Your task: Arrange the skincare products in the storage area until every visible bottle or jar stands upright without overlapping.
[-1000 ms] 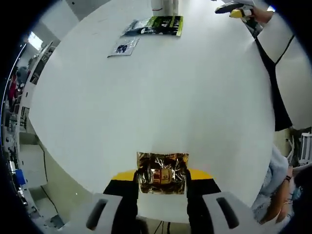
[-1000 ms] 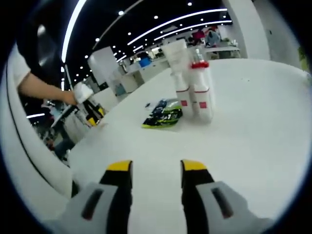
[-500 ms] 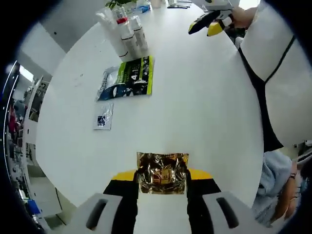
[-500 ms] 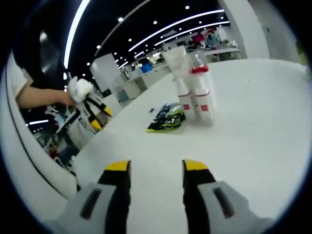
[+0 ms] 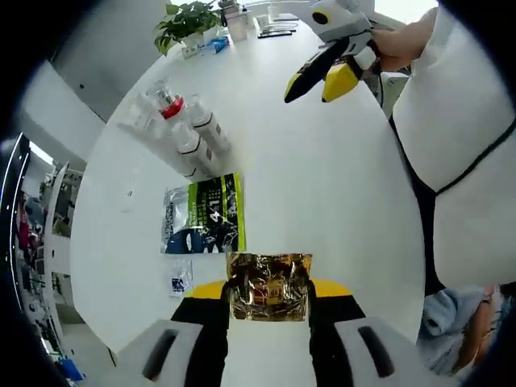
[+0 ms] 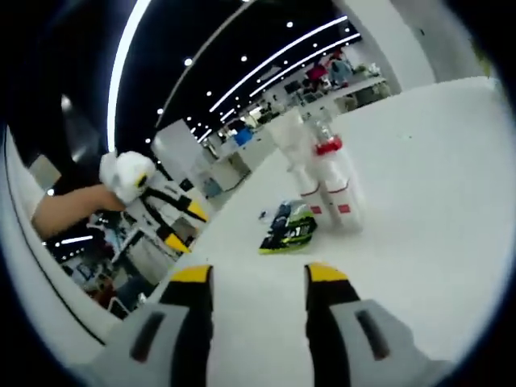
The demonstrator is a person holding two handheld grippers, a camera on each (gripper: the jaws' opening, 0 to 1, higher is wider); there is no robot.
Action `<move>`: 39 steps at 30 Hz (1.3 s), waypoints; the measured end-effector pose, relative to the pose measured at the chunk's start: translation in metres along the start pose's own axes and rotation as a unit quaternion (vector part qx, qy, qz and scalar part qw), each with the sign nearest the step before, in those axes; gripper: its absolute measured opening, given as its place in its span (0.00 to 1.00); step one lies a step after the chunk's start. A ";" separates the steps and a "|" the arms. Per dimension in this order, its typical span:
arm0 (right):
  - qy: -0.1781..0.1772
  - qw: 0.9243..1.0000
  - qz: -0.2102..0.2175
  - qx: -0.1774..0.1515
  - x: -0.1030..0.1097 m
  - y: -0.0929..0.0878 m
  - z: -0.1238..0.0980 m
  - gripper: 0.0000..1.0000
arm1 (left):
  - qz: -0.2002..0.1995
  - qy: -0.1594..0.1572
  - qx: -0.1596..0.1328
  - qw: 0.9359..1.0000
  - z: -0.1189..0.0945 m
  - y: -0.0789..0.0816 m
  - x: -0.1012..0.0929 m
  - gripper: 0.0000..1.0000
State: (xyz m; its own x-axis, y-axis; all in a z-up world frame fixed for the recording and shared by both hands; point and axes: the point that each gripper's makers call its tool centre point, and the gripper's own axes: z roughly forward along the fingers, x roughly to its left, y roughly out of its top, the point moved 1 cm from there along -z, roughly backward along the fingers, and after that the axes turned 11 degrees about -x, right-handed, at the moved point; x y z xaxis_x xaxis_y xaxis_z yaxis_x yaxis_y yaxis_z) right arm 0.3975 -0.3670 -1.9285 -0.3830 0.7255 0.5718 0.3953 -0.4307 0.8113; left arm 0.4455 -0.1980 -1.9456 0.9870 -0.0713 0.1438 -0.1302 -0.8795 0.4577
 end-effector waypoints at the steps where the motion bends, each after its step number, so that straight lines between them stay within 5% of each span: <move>1: 0.006 1.000 0.009 -0.003 0.004 0.003 0.002 0.44 | -0.001 -0.001 -0.003 1.000 0.001 0.005 -0.002 0.39; 13: 0.053 0.994 0.086 0.046 0.042 -0.014 0.019 0.36 | 0.019 -0.006 -0.050 0.999 0.013 0.081 -0.036 0.39; 24: 0.041 0.988 0.133 0.067 0.043 -0.022 0.016 0.18 | 0.061 -0.024 -0.069 0.995 0.022 0.126 -0.063 0.39; 28: 0.049 0.984 0.156 0.073 0.049 -0.022 0.014 0.04 | 0.074 -0.024 -0.069 0.995 0.023 0.132 -0.065 0.38; 33: 0.044 0.980 0.183 0.071 0.047 -0.022 0.011 0.01 | 0.076 -0.024 -0.073 0.994 0.022 0.132 -0.067 0.39; 38: 0.049 0.979 0.188 0.060 0.047 -0.018 0.008 0.00 | 0.048 -0.010 -0.104 0.993 0.020 0.134 -0.064 0.42; 39: 0.053 0.978 0.195 0.055 0.047 -0.015 0.007 0.00 | 0.014 -0.005 -0.117 0.993 0.018 0.133 -0.064 0.44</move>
State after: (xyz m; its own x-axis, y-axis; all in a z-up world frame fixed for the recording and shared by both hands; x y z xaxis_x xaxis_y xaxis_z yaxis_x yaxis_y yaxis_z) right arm 0.3796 -0.3223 -1.9146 -0.2672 0.4564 0.8487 0.6133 -0.5988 0.5151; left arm 0.3672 -0.3187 -1.9098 0.9834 -0.1008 0.1509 -0.1752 -0.7443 0.6445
